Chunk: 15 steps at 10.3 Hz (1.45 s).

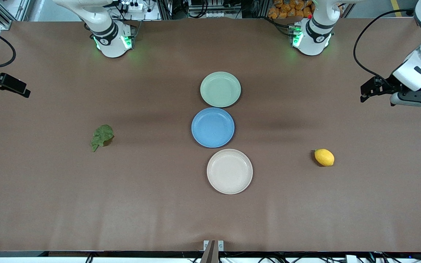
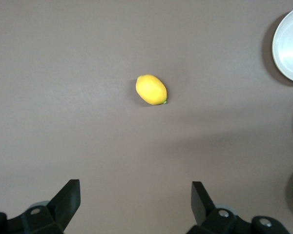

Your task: Pick lemon and lettuce from plates

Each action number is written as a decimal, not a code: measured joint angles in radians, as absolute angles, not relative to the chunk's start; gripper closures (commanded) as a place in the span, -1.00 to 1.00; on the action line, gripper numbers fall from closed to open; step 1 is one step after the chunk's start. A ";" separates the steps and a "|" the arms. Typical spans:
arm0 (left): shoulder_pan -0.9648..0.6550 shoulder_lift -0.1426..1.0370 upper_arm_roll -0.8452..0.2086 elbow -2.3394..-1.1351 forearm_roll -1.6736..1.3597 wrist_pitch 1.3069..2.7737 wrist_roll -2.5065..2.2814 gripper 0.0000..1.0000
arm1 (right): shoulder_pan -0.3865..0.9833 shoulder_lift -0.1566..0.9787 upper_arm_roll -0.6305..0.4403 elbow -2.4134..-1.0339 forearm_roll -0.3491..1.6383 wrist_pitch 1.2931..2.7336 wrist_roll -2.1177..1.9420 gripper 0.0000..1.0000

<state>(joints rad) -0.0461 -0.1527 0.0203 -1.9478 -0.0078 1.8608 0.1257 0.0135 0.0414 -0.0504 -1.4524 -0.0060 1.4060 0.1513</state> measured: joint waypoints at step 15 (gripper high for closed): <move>-0.053 0.017 0.015 -1.597 0.053 1.577 0.125 -1.00 | -0.013 0.041 -0.031 -1.465 -0.001 1.462 0.151 -1.00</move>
<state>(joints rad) -0.0529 0.0173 0.0146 -1.5972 0.0529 1.5770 0.1251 -0.0126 0.0414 -0.0312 -1.4655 -0.0010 1.4625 0.1514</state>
